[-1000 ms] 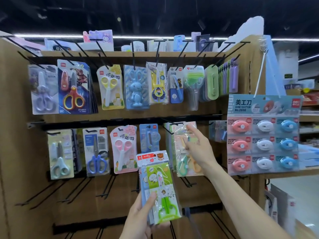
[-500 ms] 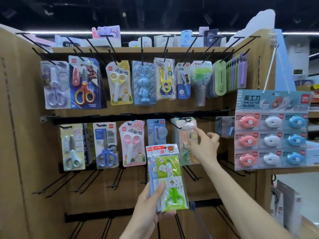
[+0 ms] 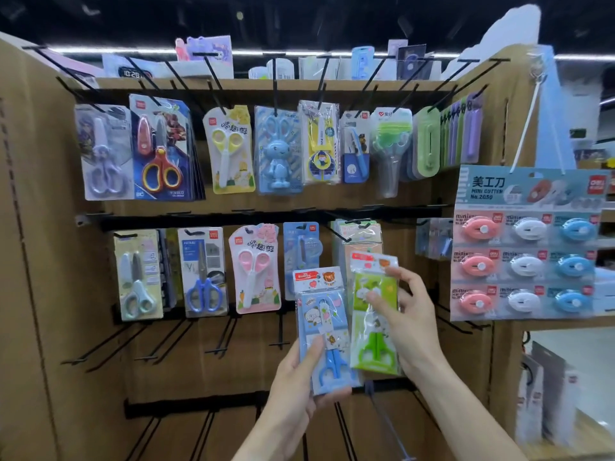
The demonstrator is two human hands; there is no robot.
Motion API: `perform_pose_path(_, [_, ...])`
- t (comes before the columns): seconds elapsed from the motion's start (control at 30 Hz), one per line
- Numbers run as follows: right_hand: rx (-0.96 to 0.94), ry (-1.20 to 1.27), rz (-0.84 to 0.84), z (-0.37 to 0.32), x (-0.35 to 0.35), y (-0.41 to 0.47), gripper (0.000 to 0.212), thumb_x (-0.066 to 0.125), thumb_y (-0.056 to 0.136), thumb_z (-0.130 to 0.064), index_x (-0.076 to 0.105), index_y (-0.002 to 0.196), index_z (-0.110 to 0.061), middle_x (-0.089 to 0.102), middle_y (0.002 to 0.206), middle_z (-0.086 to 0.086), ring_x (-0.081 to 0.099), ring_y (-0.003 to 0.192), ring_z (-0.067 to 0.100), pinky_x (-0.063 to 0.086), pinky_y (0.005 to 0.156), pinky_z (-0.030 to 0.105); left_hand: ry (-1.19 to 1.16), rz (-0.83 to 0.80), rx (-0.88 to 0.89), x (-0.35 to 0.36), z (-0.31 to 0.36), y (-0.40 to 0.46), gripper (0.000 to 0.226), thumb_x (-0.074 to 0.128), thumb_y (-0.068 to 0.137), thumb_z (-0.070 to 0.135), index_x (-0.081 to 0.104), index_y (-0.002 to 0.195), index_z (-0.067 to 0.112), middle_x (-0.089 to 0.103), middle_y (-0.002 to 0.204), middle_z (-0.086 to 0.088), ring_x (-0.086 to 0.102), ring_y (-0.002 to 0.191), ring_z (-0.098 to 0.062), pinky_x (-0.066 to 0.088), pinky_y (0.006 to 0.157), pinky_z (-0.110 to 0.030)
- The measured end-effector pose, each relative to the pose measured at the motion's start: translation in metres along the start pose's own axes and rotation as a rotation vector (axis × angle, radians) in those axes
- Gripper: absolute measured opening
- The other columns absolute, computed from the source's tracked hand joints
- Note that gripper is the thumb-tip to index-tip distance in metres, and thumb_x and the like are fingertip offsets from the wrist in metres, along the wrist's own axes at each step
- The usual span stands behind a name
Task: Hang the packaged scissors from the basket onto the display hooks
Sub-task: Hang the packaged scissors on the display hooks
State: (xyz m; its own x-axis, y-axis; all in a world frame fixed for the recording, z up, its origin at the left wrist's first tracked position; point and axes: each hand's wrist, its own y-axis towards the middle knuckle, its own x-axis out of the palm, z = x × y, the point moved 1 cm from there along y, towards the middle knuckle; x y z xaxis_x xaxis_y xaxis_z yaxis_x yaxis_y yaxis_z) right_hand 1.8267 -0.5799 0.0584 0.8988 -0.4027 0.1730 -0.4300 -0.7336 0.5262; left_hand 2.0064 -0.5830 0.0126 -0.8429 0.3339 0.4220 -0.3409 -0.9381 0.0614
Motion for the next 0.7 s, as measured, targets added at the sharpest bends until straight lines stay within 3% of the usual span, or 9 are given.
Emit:
perform_pose_path(0.1, [-0.087, -0.027, 0.017, -0.011, -0.006, 0.027, 0.047, 0.077, 0.092, -0.009, 0.058, 0.129, -0.029, 0.078, 0.112, 0.002, 0.075, 0.104, 0.022, 0.063, 0.085, 0.049, -0.009, 0.022, 0.003, 0.002, 0.000, 0.002, 0.031, 0.066, 0.099, 0.032, 0.064, 0.130, 0.028, 0.081, 0.110, -0.006, 0.079, 0.100, -0.031, 0.066, 0.063, -0.038])
perform_pose_path(0.23, [-0.165, -0.078, 0.013, -0.018, -0.006, 0.057, 0.050, 0.076, 0.091, -0.005, 0.060, 0.132, -0.029, 0.073, 0.120, -0.003, 0.072, 0.105, 0.011, 0.062, 0.073, 0.026, -0.005, 0.016, 0.012, 0.007, 0.002, 0.002, 0.030, 0.066, 0.100, 0.033, 0.063, 0.129, 0.027, 0.081, 0.112, -0.008, 0.079, 0.100, -0.031, 0.066, 0.063, -0.036])
perform_pose_path(0.4, [-0.144, -0.138, -0.030, -0.016, -0.002, 0.081, 0.056, 0.078, 0.089, -0.001, 0.061, 0.137, -0.025, 0.070, 0.123, -0.008, 0.070, 0.104, 0.000, 0.058, 0.080, 0.017, 0.026, 0.001, 0.038, 0.011, 0.006, 0.003, 0.030, 0.064, 0.101, 0.034, 0.063, 0.130, 0.027, 0.080, 0.113, -0.006, 0.079, 0.102, -0.030, 0.068, 0.070, -0.039])
perform_pose_path(0.53, [-0.124, -0.171, -0.035, -0.013, 0.003, 0.090, 0.059, 0.078, 0.089, -0.002, 0.061, 0.138, -0.029, 0.069, 0.126, -0.009, 0.069, 0.108, 0.005, 0.061, 0.083, 0.026, 0.034, -0.007, 0.052, 0.012, 0.008, 0.002, 0.028, 0.064, 0.102, 0.033, 0.063, 0.129, 0.026, 0.080, 0.114, -0.006, 0.078, 0.103, -0.031, 0.068, 0.075, -0.043])
perform_pose_path(0.63, [-0.123, -0.195, -0.039, -0.010, 0.005, 0.092, 0.060, 0.076, 0.090, -0.001, 0.061, 0.141, -0.030, 0.069, 0.123, -0.011, 0.070, 0.103, 0.003, 0.060, 0.074, 0.021, 0.040, -0.011, 0.062, 0.011, 0.011, 0.002, 0.029, 0.064, 0.102, 0.033, 0.063, 0.130, 0.026, 0.080, 0.115, -0.006, 0.078, 0.103, -0.031, 0.067, 0.078, -0.046])
perform_pose_path(0.7, [-0.124, -0.197, -0.036, -0.009, 0.006, 0.094, 0.061, 0.076, 0.090, -0.002, 0.060, 0.142, -0.030, 0.070, 0.125, -0.008, 0.071, 0.105, 0.006, 0.062, 0.079, 0.026, 0.040, -0.018, 0.068, 0.010, 0.013, 0.002, 0.029, 0.063, 0.103, 0.033, 0.063, 0.131, 0.026, 0.080, 0.116, -0.006, 0.078, 0.103, -0.030, 0.067, 0.075, -0.044])
